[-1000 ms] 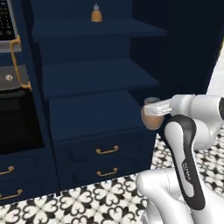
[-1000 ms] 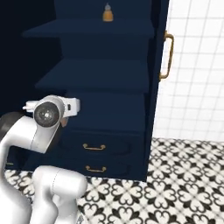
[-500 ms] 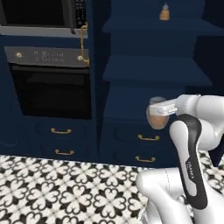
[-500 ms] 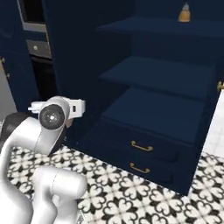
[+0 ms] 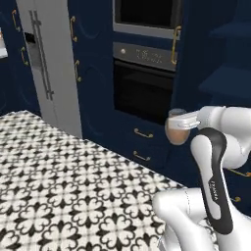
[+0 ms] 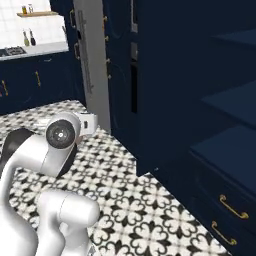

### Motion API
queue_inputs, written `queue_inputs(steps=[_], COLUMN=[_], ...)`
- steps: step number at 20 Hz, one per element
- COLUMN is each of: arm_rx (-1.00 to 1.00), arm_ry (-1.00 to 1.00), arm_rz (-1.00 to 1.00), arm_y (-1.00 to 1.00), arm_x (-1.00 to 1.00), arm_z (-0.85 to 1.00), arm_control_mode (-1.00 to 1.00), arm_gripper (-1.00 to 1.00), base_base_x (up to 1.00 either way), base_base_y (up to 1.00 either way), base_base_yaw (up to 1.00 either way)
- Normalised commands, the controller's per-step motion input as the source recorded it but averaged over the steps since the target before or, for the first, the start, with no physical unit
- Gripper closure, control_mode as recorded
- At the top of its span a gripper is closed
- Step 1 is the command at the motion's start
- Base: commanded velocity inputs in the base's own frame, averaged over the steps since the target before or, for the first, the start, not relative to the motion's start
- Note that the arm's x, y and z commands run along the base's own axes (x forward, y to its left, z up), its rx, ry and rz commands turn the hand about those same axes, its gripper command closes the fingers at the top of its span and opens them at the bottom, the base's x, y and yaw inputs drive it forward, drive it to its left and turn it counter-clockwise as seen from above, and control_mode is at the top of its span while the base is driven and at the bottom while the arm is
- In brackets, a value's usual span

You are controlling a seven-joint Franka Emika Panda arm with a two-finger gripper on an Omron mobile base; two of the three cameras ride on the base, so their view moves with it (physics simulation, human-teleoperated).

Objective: Pick the honey bottle and place it on the digital scale for weighing, and close the cabinet.

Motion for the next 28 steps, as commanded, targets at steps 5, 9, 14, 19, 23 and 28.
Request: queue_inputs(steps=[5,9,14,19,23,28], arm_rx=[0.0,0.0,0.0,0.0,0.0,0.0], arm_ry=[0.0,0.0,0.0,0.0,0.0,0.0], arm_rz=[0.0,0.0,0.0,0.0,0.0,0.0], arm_y=[0.0,0.0,0.0,0.0,0.0,0.0], arm_x=[0.0,0.0,0.0,0.0,0.0,0.0], arm_z=[0.0,0.0,0.0,0.0,0.0,0.0], arm_control_mode=[1.0,1.0,1.0,1.0,1.0,1.0], arm_gripper=[1.0,1.0,1.0,1.0,1.0,1.0], base_base_x=[0.02,0.02,0.01,0.01,0.01,0.04], base_base_y=[0.0,-0.02,-0.02,0.0,0.0,0.0], base_base_yaw=[0.95,0.99,1.0,1.0,1.0,0.98])
